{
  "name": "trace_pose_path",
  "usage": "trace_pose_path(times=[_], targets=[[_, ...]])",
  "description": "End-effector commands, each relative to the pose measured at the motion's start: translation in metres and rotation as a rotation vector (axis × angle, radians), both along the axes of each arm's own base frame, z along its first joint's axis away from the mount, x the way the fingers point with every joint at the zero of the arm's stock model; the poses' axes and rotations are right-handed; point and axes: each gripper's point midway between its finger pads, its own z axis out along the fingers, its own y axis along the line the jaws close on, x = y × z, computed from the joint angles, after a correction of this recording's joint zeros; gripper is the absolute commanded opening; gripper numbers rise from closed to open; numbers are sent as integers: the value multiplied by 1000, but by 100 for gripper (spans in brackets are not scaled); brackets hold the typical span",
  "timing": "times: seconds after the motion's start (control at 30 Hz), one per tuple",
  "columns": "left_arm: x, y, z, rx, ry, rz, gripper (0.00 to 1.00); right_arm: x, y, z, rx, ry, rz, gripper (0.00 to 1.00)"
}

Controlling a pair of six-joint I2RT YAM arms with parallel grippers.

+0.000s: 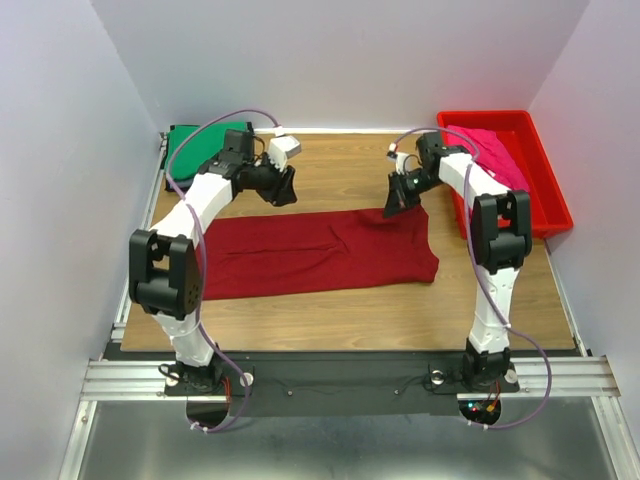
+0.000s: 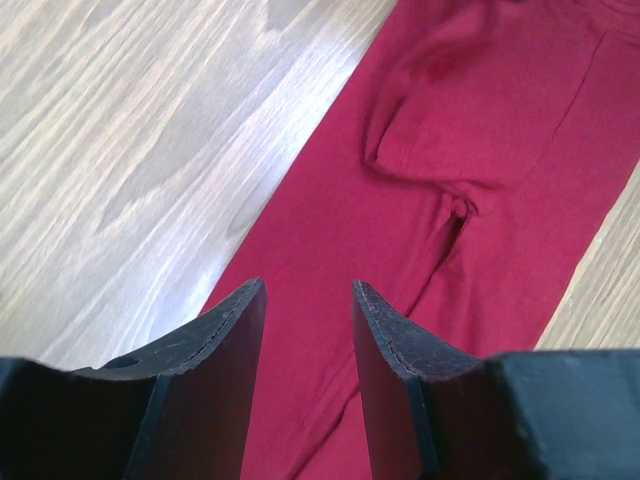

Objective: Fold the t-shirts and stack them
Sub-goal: Fold the tshirt

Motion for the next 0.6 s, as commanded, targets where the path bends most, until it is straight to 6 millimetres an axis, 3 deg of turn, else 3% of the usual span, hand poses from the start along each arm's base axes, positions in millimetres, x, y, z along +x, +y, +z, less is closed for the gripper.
trace_pose_path(times=[0.0,0.17,0.27,0.57], targets=[[-13,17,19,7,-36,19,51,-29,8,33,52,-80,121,0],[-20,42,20,23,-36,74,51,-64,0,17,17,-65,220,0],[-25,57,14,42,-30,112,52,-84,-6,-3,-29,-26,256,1],[-42,90,-12,93,13,176,52,-105,-24,-21,-122,-21,320,1]])
